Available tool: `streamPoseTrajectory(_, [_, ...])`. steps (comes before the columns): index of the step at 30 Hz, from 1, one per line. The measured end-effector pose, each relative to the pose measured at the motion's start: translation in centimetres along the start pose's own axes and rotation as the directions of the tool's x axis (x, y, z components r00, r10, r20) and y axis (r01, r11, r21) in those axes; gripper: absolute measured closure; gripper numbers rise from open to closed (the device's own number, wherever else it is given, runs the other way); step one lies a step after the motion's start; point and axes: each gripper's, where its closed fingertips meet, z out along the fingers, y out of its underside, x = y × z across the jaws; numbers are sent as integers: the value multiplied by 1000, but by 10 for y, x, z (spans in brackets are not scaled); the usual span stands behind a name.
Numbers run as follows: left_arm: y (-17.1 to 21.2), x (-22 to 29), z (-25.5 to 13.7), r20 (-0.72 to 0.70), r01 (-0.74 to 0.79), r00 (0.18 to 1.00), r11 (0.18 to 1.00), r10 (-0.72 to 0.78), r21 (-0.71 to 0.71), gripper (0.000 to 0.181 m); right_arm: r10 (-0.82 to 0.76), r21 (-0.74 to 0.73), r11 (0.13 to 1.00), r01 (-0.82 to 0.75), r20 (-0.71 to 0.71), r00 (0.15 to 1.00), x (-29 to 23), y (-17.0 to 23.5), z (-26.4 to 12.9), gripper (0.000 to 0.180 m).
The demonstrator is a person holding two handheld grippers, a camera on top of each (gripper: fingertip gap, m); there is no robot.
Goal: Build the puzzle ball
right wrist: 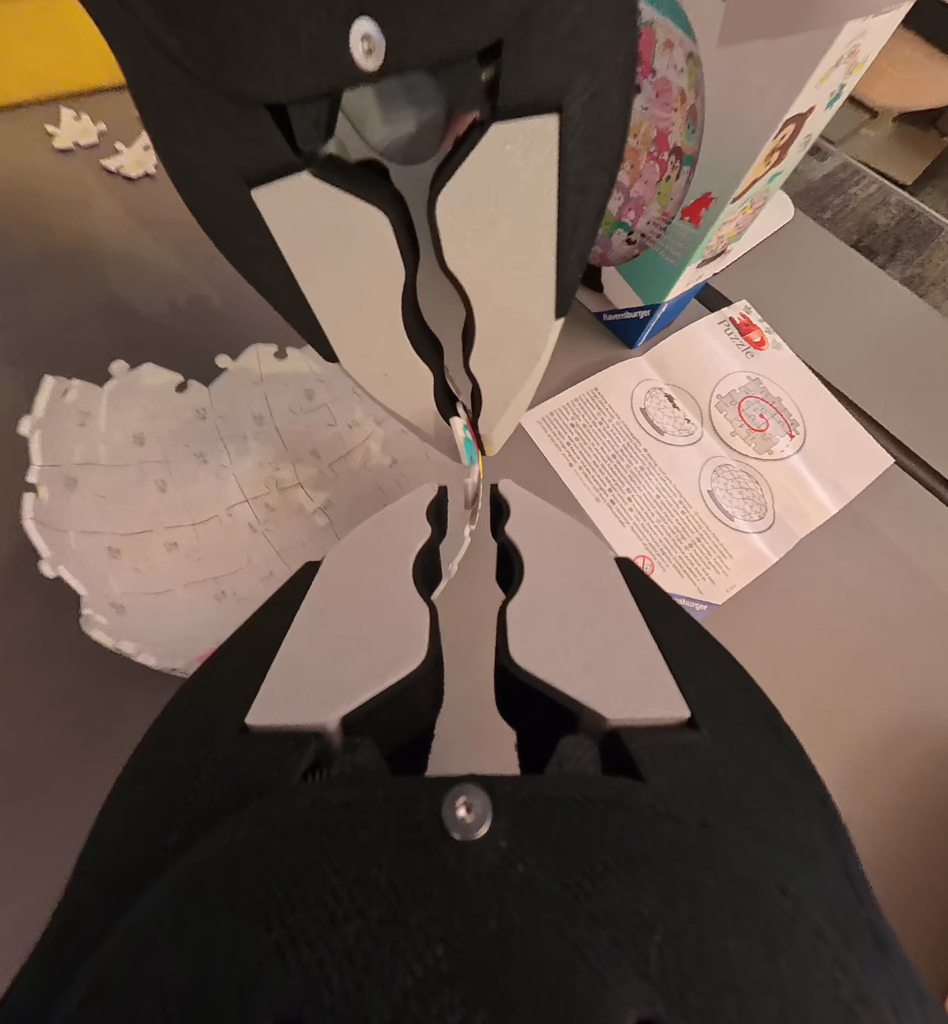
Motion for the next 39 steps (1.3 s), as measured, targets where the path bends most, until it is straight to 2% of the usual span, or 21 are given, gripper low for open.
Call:
streamPoseTrajectory(6, [0,0,0,-4,2,1000,1000,-3,-15,177,-26,-39,999,25,-29,999,0,5,8,168])
streamPoseTrajectory(12, [-2,-2,-4,22,25,999,1000,-25,-2,154,-9,-17,1000,8,-34,999,2,3,7,172])
streamPoseTrajectory(15, [-3,-3,-18,61,30,998,999,-32,28,151,-3,-1,1000,3,-31,1000,1,1,6,169])
streamPoseTrajectory(20, [-11,-8,-63,127,117,981,974,-143,196,155,-20,38,999,23,-64,998,4,-10,1,162])
streamPoseTrajectory(24, [-14,-6,-88,154,137,971,954,-183,266,158,-61,-21,998,60,-77,995,3,-14,3,162])
streamPoseTrajectory(27, [-14,-2,-94,164,126,972,960,-170,250,158,-100,-87,992,89,-134,986,8,-11,6,162])
streamPoseTrajectory(32, [-16,5,-92,162,100,978,974,-134,202,159,-127,-141,984,107,-140,982,5,-5,15,166])
streamPoseTrajectory(39, [-18,7,-88,162,79,981,981,-109,179,161,-102,-128,988,86,-120,988,5,-7,17,170])
